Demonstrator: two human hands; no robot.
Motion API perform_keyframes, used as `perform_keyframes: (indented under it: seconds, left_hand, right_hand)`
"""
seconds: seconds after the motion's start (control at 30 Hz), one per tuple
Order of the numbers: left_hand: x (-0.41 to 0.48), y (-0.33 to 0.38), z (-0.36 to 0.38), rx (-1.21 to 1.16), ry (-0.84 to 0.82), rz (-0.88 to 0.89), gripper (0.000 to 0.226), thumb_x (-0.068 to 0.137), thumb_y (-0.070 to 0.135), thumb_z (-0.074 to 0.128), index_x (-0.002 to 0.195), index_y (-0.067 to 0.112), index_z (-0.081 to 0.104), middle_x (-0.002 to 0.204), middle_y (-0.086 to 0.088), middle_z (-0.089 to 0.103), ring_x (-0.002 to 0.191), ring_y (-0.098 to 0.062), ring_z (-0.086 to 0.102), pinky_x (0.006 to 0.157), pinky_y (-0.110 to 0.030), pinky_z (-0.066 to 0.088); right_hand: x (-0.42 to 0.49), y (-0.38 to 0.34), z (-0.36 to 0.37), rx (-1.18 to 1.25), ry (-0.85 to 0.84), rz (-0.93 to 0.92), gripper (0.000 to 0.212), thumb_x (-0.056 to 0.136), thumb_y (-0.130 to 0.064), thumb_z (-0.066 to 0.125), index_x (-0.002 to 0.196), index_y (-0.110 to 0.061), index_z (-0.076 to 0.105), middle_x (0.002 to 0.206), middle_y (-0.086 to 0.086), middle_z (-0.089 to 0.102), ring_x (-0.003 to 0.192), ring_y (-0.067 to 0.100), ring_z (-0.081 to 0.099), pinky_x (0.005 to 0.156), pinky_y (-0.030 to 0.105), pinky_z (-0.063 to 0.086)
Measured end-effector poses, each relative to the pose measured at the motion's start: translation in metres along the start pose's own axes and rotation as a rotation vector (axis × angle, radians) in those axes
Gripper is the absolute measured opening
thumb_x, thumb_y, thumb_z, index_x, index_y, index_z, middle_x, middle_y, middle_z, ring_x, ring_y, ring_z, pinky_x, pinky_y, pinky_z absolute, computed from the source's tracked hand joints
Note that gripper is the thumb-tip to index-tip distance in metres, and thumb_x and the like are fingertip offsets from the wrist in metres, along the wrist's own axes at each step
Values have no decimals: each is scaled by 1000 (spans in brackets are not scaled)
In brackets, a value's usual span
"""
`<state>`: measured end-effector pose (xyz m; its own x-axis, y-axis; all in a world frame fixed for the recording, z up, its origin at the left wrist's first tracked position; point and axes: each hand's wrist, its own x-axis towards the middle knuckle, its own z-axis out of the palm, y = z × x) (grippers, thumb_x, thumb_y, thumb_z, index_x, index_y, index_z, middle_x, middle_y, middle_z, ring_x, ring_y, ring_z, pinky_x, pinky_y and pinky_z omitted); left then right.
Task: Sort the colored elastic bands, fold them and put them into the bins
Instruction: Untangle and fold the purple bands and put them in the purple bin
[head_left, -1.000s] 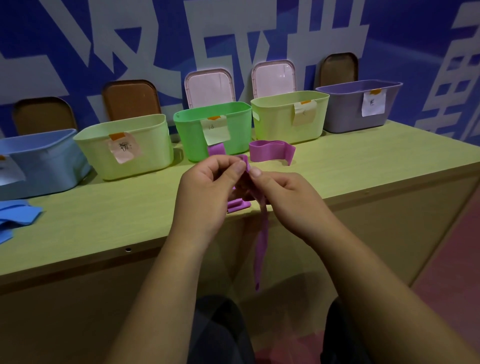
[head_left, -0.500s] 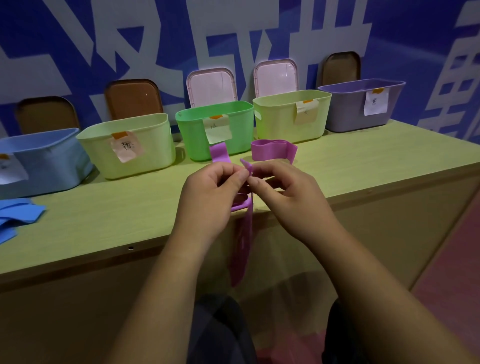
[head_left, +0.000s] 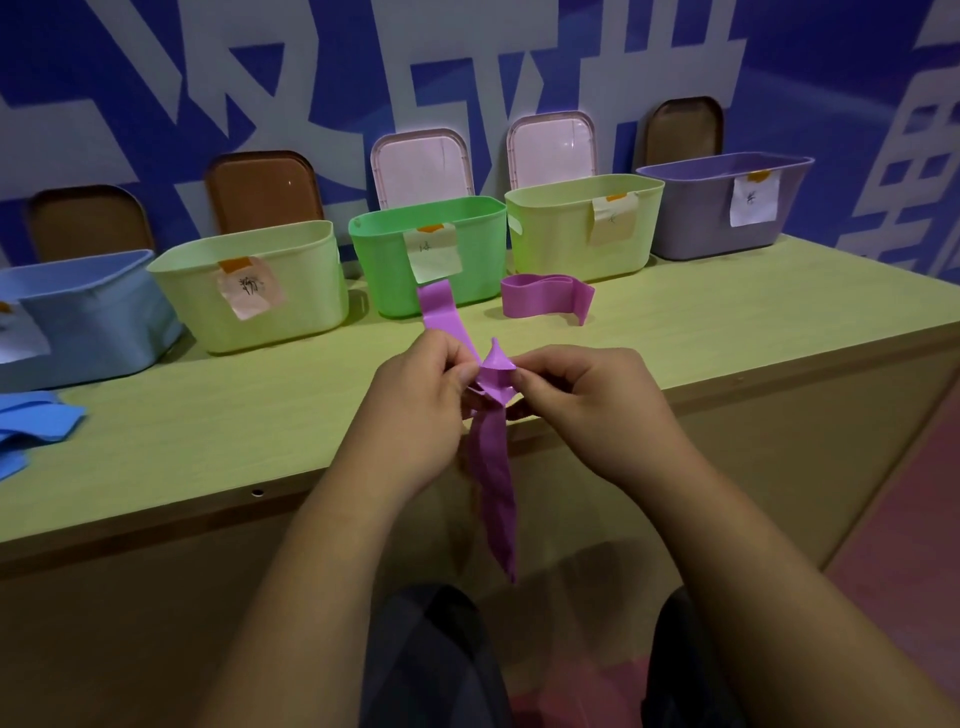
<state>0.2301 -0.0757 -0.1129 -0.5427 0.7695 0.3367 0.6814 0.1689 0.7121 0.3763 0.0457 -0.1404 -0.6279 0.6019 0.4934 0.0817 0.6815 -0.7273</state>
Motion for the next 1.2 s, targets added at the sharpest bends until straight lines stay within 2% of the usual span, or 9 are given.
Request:
perform_keyframes:
  seconds: [0.13, 0.23, 0.3, 0.53, 0.73, 0.9, 1.03, 1.1, 1.2]
  left_hand:
    - [-2, 3, 4, 8, 17, 28, 17, 111, 22, 55, 95, 28, 57, 93, 3, 72, 86, -15, 74, 80, -50, 63]
    - [-5, 6, 14, -218, 50, -14, 5, 105, 33, 64, 101, 32, 62, 98, 5, 74, 93, -16, 75, 83, -49, 65]
    - [-7, 3, 18, -303, 28, -51, 17, 99, 42, 73, 110, 33, 65, 105, 9, 74, 99, -13, 75, 89, -46, 65]
    - [-10, -4, 19, -331, 43, -89, 11, 101, 23, 74, 104, 32, 80, 96, 12, 80, 95, -11, 76, 92, -46, 63]
    - [-9, 2, 16, 180, 58, 11, 9, 111, 23, 53, 105, 28, 56, 93, 8, 65, 80, -7, 60, 66, -31, 49]
    - [-5, 5, 13, 313, 61, 32, 8, 111, 21, 53, 112, 29, 52, 99, 10, 60, 84, -3, 55, 68, -23, 42]
    - [-8, 8, 21, -73, 102, -20, 10, 107, 20, 62, 106, 29, 67, 92, 12, 70, 82, -3, 69, 69, -21, 53]
    - [-8, 7, 27, -164, 115, -35, 10, 107, 23, 63, 103, 31, 68, 88, 11, 72, 78, -3, 71, 68, -25, 57]
    - [-7, 2, 33, -233, 124, -55, 10, 105, 23, 65, 103, 32, 69, 84, 10, 72, 73, -5, 69, 68, -30, 55]
  right_hand:
    - [3, -5, 4, -73, 82, 11, 12, 100, -20, 74, 105, -21, 84, 81, -13, 78, 73, 0, 75, 77, 38, 64]
    - [5, -5, 9, 156, 127, 165, 13, 99, -11, 72, 95, -17, 82, 75, -4, 78, 70, 10, 79, 79, 44, 67]
    - [4, -7, 8, 378, 136, 257, 15, 99, -3, 71, 91, -10, 81, 75, 5, 78, 72, 20, 80, 80, 46, 68]
    - [1, -8, 0, 446, 42, 266, 13, 104, -5, 67, 102, -9, 80, 82, 10, 80, 78, 24, 81, 72, 36, 67]
    - [3, -4, -8, -64, -40, 119, 10, 100, -12, 71, 100, -21, 76, 81, -5, 75, 75, 9, 74, 73, 30, 63]
    - [14, -11, -17, -349, -87, 54, 5, 99, -18, 68, 100, -22, 72, 85, -8, 68, 78, 8, 63, 69, 32, 53]
    - [13, -11, -7, -24, -32, 218, 6, 100, -23, 67, 98, -23, 72, 84, -2, 75, 75, 15, 76, 75, 45, 67]
    - [8, -11, 2, 221, -12, 339, 11, 104, -28, 68, 100, -20, 74, 83, 4, 78, 73, 20, 79, 73, 49, 68]
    - [3, -9, 9, 294, -13, 379, 21, 102, -38, 71, 105, -18, 75, 86, 4, 76, 70, 20, 79, 76, 52, 67]
